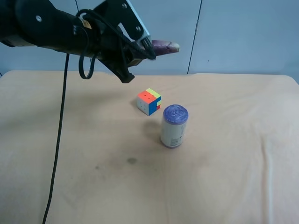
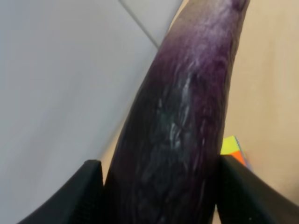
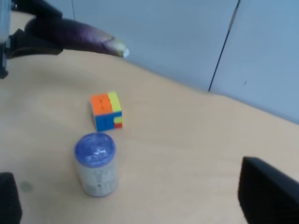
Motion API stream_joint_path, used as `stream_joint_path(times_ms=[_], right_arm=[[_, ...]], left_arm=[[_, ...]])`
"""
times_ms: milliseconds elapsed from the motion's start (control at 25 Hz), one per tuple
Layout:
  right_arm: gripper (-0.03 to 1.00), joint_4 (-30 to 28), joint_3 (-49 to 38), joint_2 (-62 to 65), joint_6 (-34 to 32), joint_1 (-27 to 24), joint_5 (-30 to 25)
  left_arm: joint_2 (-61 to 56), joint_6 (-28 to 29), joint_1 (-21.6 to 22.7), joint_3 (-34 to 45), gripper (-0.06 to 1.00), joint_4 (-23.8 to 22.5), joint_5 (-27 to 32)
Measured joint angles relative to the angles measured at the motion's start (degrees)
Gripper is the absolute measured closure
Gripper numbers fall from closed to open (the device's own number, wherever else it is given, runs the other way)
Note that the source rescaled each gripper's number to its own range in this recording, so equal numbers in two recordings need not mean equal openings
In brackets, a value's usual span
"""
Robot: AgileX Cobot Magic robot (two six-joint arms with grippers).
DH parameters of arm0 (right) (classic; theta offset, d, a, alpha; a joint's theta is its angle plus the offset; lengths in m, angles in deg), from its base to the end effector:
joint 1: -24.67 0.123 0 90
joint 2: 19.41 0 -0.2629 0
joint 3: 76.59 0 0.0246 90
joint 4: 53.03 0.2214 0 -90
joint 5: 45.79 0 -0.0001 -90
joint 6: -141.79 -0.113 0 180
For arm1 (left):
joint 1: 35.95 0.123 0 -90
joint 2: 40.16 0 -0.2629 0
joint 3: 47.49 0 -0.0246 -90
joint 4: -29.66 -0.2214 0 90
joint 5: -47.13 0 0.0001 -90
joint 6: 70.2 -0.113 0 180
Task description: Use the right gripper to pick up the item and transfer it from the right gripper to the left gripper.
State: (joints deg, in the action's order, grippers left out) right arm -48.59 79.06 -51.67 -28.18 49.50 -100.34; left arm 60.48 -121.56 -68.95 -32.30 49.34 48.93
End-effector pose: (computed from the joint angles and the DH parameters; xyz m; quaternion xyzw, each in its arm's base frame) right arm 0.0462 0.0292 0.3651 -0.2462 0.7867 0.1112 0.5551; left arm 0.3002 -0.1964 0.2548 0.4598 0.7209 -0.0105 0.5185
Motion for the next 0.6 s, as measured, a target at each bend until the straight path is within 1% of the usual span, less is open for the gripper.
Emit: stream_joint_path(times_ms=[80, 160, 240, 280, 320, 400, 520, 560, 600], right_arm=[[0.11, 0.0, 0.0, 5.4, -1.6, 0.0, -2.5], [0.11, 0.0, 0.0, 10.8, -2.9, 0.0, -4.7], [0.11, 0.0, 0.0, 15.2, -3.8, 0.0, -7.1], [0.11, 0.0, 0.0, 17.3, -4.2, 0.0, -8.3], [0.11, 0.0, 0.1, 19.1, -4.4, 0.0, -9.5], [0.11, 0.0, 0.1, 21.8, -4.9, 0.0, -11.2], [0.12, -0.1, -0.1, 24.0, -6.3, 0.0, -13.0], [0.13, 0.1, -0.8, 24.1, -6.4, 0.0, -13.3], [0.13, 0.2, -2.2, 24.1, -6.6, 0.0, -13.3]], left_arm=[[-1.9, 2.1, 2.1, 0.0, 0.94, 3.8, 4.1], [-3.3, 6.5, 4.2, 0.0, 0.94, 6.1, 8.8], [-4.4, 11.9, 6.9, 0.0, 0.94, 6.1, 14.8], [-4.7, 15.5, 8.1, 0.0, 0.94, 5.3, 17.6], [-4.8, 19.5, 9.6, 0.0, 0.94, 4.0, 20.8], [-4.9, 27.5, 12.2, 0.0, 0.94, -1.3, 27.1], [-4.9, 39.6, 15.0, 0.0, 0.94, -12.7, 36.0], [-4.9, 43.1, 15.5, 0.0, 0.94, -16.7, 38.8], [-4.9, 46.1, 15.7, 0.0, 0.94, -19.7, 41.0]])
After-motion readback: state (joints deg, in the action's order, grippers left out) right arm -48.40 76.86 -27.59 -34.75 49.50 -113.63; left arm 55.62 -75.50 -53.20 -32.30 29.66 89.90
